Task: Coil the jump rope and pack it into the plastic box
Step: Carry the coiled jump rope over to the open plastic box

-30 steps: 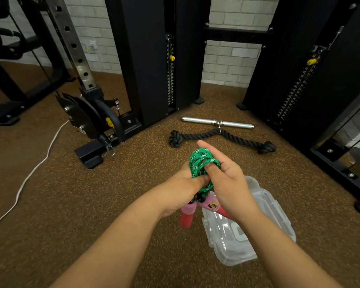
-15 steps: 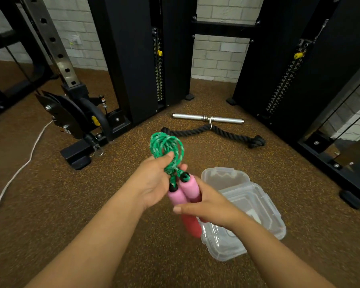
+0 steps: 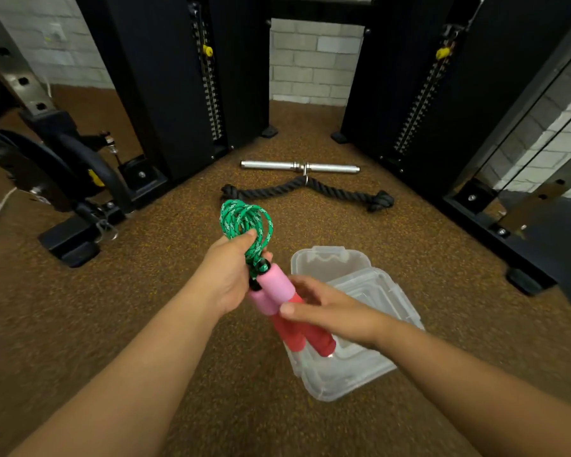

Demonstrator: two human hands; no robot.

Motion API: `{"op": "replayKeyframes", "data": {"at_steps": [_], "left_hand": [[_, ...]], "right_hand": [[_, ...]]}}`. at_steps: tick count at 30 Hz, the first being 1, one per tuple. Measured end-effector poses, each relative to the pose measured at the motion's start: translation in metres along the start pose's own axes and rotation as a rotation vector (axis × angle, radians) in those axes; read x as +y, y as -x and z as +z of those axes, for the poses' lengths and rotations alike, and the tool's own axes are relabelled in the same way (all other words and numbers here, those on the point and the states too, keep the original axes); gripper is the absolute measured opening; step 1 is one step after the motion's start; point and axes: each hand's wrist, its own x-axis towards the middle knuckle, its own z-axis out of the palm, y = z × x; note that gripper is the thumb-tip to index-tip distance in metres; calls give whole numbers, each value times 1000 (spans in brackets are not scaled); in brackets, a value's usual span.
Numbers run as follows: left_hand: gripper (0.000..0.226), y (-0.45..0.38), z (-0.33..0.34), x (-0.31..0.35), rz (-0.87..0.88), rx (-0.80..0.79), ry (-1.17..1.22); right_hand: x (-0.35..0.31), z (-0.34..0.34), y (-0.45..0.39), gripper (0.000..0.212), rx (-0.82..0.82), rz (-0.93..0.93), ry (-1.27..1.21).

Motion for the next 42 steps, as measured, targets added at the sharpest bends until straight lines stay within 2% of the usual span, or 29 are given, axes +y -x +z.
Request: {"op": "replayKeyframes", "data": {"at_steps": [2,5,8,11,15,24,28,32,36,42], "left_hand": [[10,-7,3,-9,-39,-20,-22],[10,-19,5,-25,-103,-65,-32],[9,-29,2,-41,-171,-93,-27],[9,-35,-1,-53,-242,-132,-2],[11,-39,2,-61,-283,-146,15],[10,-47,9,-71,-338,-173,61],[6,-42,7,-68,-366,-252,41],[13,-35,-1,-63,-357,-333,31],[39,-30,-12,-59,-349,-365,92],[41,-28,-19,-62,-354,-352,101]], "right_hand": [[19,-34,1,49,193,6,-2],[57,-92,10,35,553,61,175],[103,-134,28,38,706,240,255],[145,-149,42,59,675,429,234],[178,-150,48,76,614,416,7],[189,-150,45,50,530,344,-231],[192,-149,48,33,485,321,-328],[197,-148,49,35,494,286,-386],[203,-155,59,43,531,238,-447],[220,-155,88,34,538,189,-515]]}}
